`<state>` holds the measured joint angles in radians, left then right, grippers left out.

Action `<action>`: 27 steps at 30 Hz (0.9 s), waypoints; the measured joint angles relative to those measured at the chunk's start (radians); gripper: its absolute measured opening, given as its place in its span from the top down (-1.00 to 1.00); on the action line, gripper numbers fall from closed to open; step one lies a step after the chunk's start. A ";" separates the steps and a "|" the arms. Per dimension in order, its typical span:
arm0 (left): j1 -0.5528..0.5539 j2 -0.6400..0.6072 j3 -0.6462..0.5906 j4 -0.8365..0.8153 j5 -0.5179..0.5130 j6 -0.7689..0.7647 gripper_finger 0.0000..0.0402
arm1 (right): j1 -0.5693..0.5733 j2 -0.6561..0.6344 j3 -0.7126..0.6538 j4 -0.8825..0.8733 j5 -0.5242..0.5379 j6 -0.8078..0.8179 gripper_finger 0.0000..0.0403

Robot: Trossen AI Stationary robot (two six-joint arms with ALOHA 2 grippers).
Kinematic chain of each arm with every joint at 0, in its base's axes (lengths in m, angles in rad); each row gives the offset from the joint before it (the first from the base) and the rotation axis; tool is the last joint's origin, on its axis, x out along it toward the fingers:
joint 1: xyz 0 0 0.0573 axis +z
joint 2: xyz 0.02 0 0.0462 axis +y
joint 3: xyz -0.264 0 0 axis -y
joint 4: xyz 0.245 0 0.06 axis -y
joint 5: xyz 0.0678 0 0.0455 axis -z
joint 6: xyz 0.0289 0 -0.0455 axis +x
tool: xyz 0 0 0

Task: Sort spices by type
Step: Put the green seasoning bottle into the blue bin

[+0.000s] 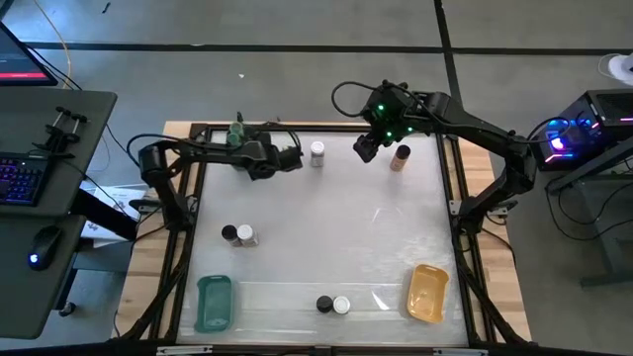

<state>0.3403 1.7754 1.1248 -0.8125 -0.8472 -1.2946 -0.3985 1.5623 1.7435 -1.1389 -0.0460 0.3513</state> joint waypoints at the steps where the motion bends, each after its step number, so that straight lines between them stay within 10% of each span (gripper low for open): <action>1: -0.005 0.005 0.000 -0.010 -0.009 -0.014 1.00 | 0.000 0.000 0.000 0.000 0.000 0.007 -0.35; 27: -0.015 0.077 0.000 -0.125 -0.010 -0.091 1.00 | 0.000 0.000 0.000 0.000 -0.035 0.037 -0.35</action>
<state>0.3248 1.8527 1.1252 -0.9373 -0.8567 -1.3857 -0.3985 1.5623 1.7435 -1.1385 -0.0806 0.3885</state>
